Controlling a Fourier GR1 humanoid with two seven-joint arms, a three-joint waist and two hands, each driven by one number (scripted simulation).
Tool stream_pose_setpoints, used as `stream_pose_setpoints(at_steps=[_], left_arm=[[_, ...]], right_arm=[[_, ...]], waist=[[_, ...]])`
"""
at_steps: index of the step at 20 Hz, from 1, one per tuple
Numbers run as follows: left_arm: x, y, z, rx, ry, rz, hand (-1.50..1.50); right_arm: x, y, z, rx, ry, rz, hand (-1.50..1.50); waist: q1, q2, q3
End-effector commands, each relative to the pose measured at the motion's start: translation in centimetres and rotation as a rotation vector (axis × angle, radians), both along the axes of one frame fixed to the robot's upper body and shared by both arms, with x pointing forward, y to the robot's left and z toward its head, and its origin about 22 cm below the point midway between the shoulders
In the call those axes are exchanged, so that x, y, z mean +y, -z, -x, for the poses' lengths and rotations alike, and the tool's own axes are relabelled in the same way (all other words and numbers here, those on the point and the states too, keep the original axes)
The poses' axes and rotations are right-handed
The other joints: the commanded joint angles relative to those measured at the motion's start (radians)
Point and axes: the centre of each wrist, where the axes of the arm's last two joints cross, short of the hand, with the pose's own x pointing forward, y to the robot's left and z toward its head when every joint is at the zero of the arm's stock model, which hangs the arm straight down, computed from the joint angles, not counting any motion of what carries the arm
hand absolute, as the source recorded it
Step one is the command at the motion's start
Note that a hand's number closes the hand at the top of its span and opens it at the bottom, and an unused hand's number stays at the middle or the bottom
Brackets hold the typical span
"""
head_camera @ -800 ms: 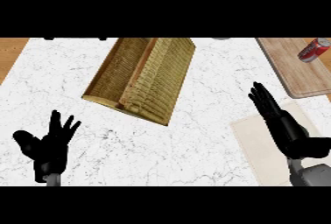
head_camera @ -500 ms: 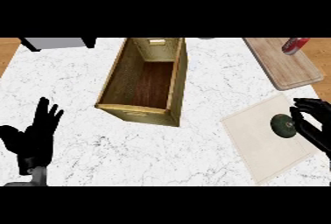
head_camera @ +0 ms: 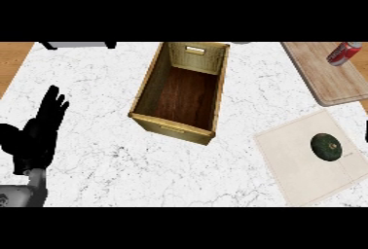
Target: Pick the squash from the placemat and place it in the basket
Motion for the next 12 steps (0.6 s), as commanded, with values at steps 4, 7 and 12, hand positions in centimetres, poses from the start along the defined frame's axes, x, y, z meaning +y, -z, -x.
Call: stream_pose_setpoints(at_steps=[4, 7, 12], left_arm=[[-0.6, -1.0, -1.1, 0.001, 0.041, -0.030, 0.00], [-0.1, -0.9, -1.5, -0.010, 0.036, -0.030, 0.00], [-0.3, -1.7, -2.0, 0.004, 0.049, -0.021, 0.00]], right_arm=[[-3.3, 0.9, 2.6, 0.175, 0.355, 0.031, -1.50], [-4.2, 1.8, 4.9, 0.422, 0.268, -0.090, -1.50], [-3.7, 1.2, 6.3, 0.751, 0.106, -0.257, -1.50]], waist=[[0.024, -0.003, -0.009], [0.022, 0.003, -0.015], [0.024, -0.001, -0.015]])
